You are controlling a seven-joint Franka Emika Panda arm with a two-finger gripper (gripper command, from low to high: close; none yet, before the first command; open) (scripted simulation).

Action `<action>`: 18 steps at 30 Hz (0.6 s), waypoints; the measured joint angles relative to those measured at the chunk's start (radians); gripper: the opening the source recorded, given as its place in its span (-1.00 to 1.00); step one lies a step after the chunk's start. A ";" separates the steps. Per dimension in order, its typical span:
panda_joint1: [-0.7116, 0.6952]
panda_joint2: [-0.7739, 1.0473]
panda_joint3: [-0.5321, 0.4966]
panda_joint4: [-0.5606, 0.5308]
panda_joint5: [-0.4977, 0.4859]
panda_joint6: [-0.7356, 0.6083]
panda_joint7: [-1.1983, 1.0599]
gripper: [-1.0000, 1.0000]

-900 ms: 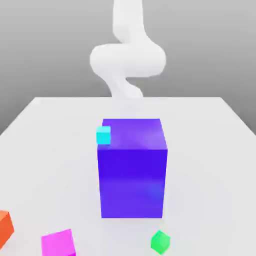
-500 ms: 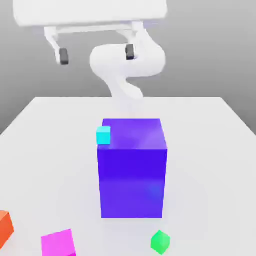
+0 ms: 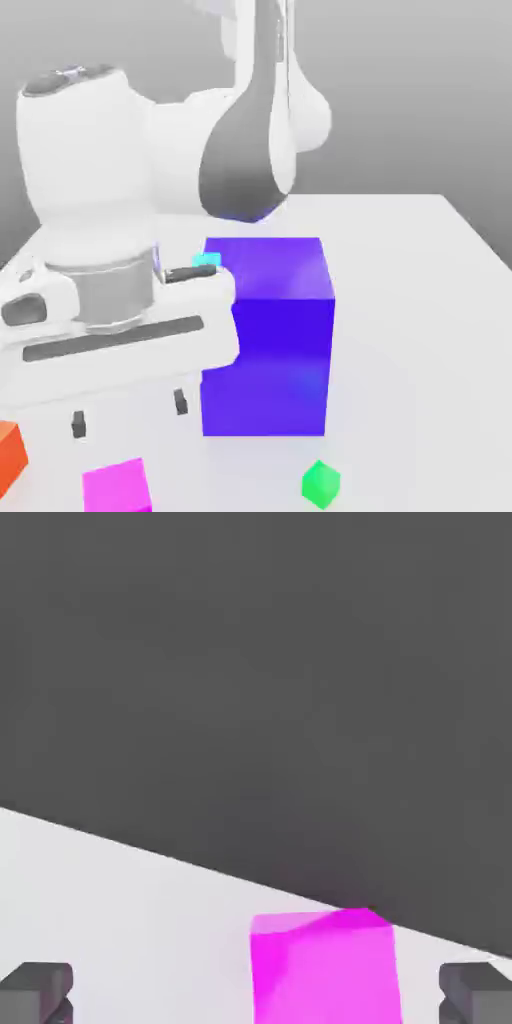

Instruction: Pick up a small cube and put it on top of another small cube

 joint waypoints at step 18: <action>-0.029 0.108 0.008 0.002 -0.021 0.050 -0.040 -1.00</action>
